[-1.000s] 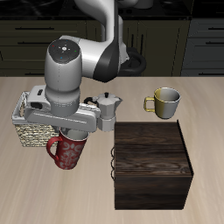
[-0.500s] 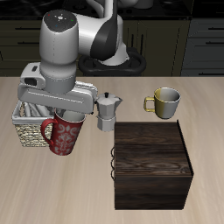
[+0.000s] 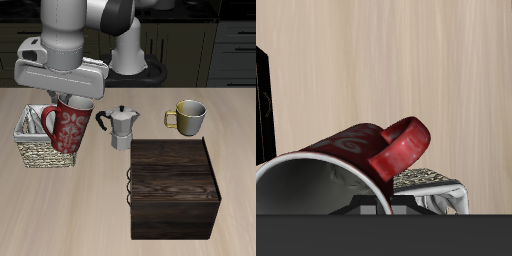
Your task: Place the red mug in the basket
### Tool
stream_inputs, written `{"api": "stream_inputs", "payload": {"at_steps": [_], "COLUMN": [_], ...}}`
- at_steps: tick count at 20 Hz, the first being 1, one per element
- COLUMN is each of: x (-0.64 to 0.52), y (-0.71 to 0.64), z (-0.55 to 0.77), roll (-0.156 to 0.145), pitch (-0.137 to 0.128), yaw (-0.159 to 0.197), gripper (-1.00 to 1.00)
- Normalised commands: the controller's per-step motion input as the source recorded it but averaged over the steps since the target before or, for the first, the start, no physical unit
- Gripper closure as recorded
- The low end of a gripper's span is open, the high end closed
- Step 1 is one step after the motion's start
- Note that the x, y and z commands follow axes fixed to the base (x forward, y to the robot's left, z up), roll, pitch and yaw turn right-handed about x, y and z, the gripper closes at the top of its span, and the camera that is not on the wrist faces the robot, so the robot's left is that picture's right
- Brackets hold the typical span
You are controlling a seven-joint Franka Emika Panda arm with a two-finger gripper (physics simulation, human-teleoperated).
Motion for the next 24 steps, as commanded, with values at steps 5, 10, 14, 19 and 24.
{"api": "stream_inputs", "payload": {"at_steps": [5,10,14,19,24], "x": [-0.11,-0.26,-0.31,-0.37,-0.60], "y": [-0.01,0.01,-0.10,-0.14,-0.19], "z": [0.22,0.24,0.13,0.05,0.13], "roll": [-0.003,0.003,-0.017,0.004,-0.016], "pitch": [-0.027,-0.028,-0.012,0.004,-0.034], "yaw": [0.020,0.018,0.019,0.013,0.023], "gripper": [1.00,1.00,1.00,1.00,1.00]}}
